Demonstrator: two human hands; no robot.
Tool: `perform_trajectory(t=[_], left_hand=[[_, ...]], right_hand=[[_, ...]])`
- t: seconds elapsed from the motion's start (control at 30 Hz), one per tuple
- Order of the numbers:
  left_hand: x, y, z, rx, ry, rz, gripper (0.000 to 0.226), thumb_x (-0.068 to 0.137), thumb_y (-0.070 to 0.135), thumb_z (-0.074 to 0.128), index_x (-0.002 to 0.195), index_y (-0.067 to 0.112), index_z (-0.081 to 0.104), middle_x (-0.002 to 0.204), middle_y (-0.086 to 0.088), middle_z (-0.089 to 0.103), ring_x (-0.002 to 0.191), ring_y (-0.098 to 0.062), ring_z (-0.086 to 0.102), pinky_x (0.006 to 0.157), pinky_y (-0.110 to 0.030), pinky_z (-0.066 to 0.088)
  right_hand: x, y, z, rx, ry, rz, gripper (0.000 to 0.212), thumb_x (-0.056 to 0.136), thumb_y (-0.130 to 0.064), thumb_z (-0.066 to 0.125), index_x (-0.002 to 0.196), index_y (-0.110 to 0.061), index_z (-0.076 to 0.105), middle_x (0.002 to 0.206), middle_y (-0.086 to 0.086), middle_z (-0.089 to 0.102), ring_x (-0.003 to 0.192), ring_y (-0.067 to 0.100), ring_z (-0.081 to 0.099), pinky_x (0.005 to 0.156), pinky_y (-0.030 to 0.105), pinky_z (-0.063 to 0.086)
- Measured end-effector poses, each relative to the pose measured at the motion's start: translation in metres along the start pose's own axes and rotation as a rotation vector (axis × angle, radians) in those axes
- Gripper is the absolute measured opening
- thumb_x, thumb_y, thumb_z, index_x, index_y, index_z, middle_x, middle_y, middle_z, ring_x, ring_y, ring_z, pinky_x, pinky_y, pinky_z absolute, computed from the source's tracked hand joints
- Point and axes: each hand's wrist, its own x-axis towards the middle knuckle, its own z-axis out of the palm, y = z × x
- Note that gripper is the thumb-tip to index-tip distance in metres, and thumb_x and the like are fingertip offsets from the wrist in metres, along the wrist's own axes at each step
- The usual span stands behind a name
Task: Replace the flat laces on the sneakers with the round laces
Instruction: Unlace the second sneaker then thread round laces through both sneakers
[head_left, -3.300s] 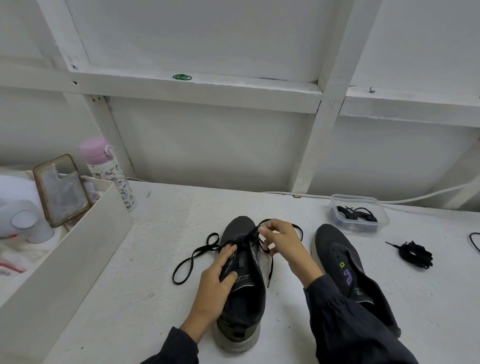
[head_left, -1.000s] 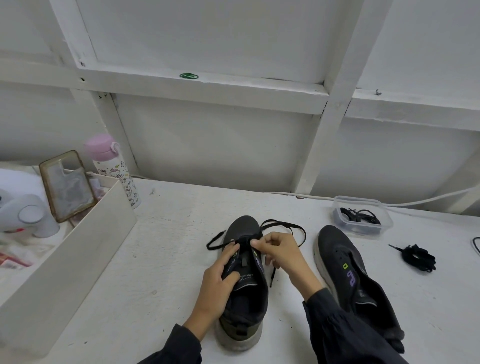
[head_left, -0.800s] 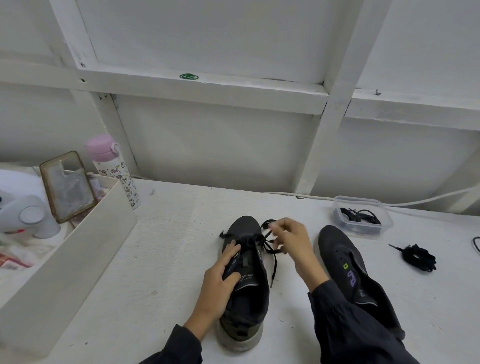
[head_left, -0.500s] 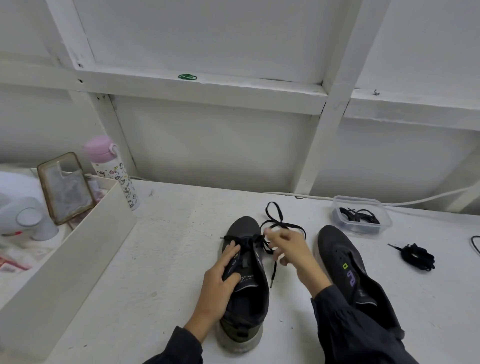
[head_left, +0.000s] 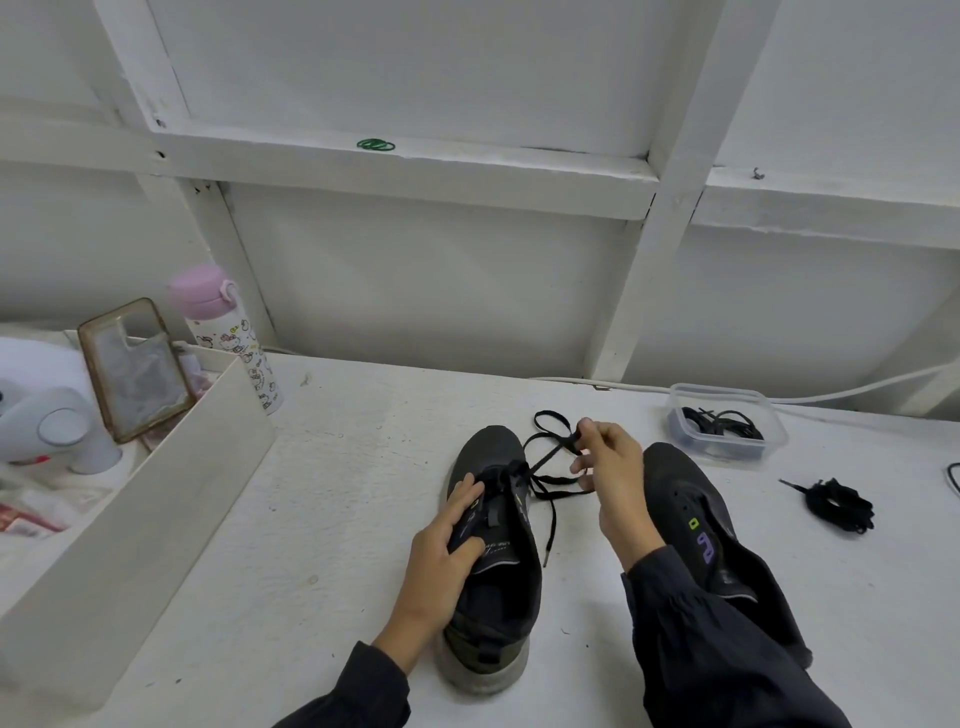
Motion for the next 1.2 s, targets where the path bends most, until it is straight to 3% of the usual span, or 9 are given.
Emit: perform_trajectory(t=[0.17, 0.3, 0.5, 0.6, 0.7, 0.8, 0.9, 1.0, 1.2], left_hand=[[0.001, 0.000, 0.000, 0.027, -0.001, 0.014, 0.063, 0.088, -0.011, 0.053, 0.130, 0.036, 0.053, 0.148, 0.019, 0.042, 0.135, 0.006, 0.037, 0.107, -0.014, 0.036], [0.000, 0.000, 0.000, 0.022, 0.000, 0.004, 0.063, 0.088, -0.011, 0.052, 0.130, 0.036, 0.053, 0.148, 0.018, 0.041, 0.136, 0.004, 0.036, 0.108, -0.014, 0.036], [0.001, 0.002, -0.001, 0.045, -0.019, 0.012, 0.061, 0.089, -0.007, 0.054, 0.131, 0.037, 0.051, 0.147, 0.020, 0.041, 0.136, 0.006, 0.036, 0.112, -0.018, 0.034], [0.003, 0.008, -0.004, 0.095, -0.006, 0.061, 0.045, 0.089, 0.014, 0.063, 0.129, 0.034, 0.056, 0.140, 0.020, 0.048, 0.129, 0.009, 0.042, 0.105, -0.011, 0.037], [0.009, 0.021, -0.006, 0.151, 0.074, 0.154, 0.037, 0.083, 0.035, 0.063, 0.119, 0.030, 0.064, 0.117, 0.018, 0.063, 0.113, 0.002, 0.057, 0.094, -0.013, 0.044], [0.025, 0.036, -0.005, 0.337, 0.118, 0.202, 0.018, 0.086, 0.021, 0.068, 0.102, 0.028, 0.073, 0.091, 0.014, 0.067, 0.087, -0.004, 0.063, 0.077, -0.014, 0.049], [0.043, 0.052, -0.002, 0.631, -0.009, 0.115, 0.015, 0.082, 0.021, 0.070, 0.093, 0.030, 0.074, 0.077, 0.013, 0.066, 0.071, -0.003, 0.060, 0.072, -0.013, 0.046], [0.056, 0.060, 0.002, 0.771, -0.087, 0.094, 0.013, 0.080, 0.023, 0.069, 0.092, 0.025, 0.076, 0.071, 0.013, 0.062, 0.070, -0.003, 0.059, 0.074, -0.015, 0.047], [0.062, 0.054, 0.005, 0.780, -0.071, 0.092, 0.013, 0.080, 0.015, 0.065, 0.082, 0.022, 0.075, 0.072, 0.009, 0.064, 0.072, -0.010, 0.062, 0.072, -0.020, 0.048]], right_hand=[[-0.029, 0.014, 0.011, -0.243, -0.371, 0.024, 0.023, 0.081, -0.027, 0.078, 0.074, -0.009, 0.064, 0.060, 0.000, 0.057, 0.046, 0.011, 0.048, 0.042, 0.018, 0.032], [-0.027, 0.019, 0.014, -0.241, -0.358, -0.079, 0.020, 0.088, -0.014, 0.070, 0.075, -0.004, 0.059, 0.062, 0.005, 0.059, 0.050, 0.012, 0.054, 0.044, 0.018, 0.036], [-0.026, 0.025, 0.021, -0.218, -0.311, -0.032, 0.018, 0.099, -0.016, 0.054, 0.084, -0.005, 0.050, 0.070, 0.004, 0.060, 0.050, 0.013, 0.055, 0.042, 0.022, 0.036], [-0.026, 0.025, 0.015, -0.191, -0.339, -0.059, 0.017, 0.094, -0.016, 0.062, 0.082, -0.005, 0.058, 0.068, 0.005, 0.062, 0.053, 0.016, 0.056, 0.044, 0.022, 0.039], [-0.029, 0.026, 0.010, -0.175, -0.356, -0.070, 0.007, 0.085, -0.014, 0.073, 0.086, -0.007, 0.070, 0.067, 0.005, 0.066, 0.055, 0.014, 0.058, 0.047, 0.024, 0.043], [-0.029, 0.030, 0.010, -0.201, -0.326, -0.102, 0.007, 0.082, -0.011, 0.075, 0.080, -0.006, 0.072, 0.066, 0.007, 0.067, 0.056, 0.016, 0.059, 0.047, 0.025, 0.043], [-0.028, 0.032, 0.011, -0.239, -0.313, -0.136, 0.011, 0.084, -0.010, 0.072, 0.078, -0.001, 0.070, 0.063, 0.006, 0.066, 0.056, 0.016, 0.058, 0.047, 0.024, 0.042], [-0.029, 0.033, 0.012, -0.235, -0.325, -0.161, 0.008, 0.087, -0.008, 0.068, 0.081, -0.003, 0.071, 0.064, 0.002, 0.067, 0.057, 0.014, 0.058, 0.047, 0.022, 0.042], [-0.032, 0.040, 0.008, -0.100, -0.342, -0.169, 0.010, 0.085, -0.001, 0.069, 0.088, -0.007, 0.075, 0.070, 0.002, 0.071, 0.059, 0.011, 0.059, 0.053, 0.023, 0.046]])
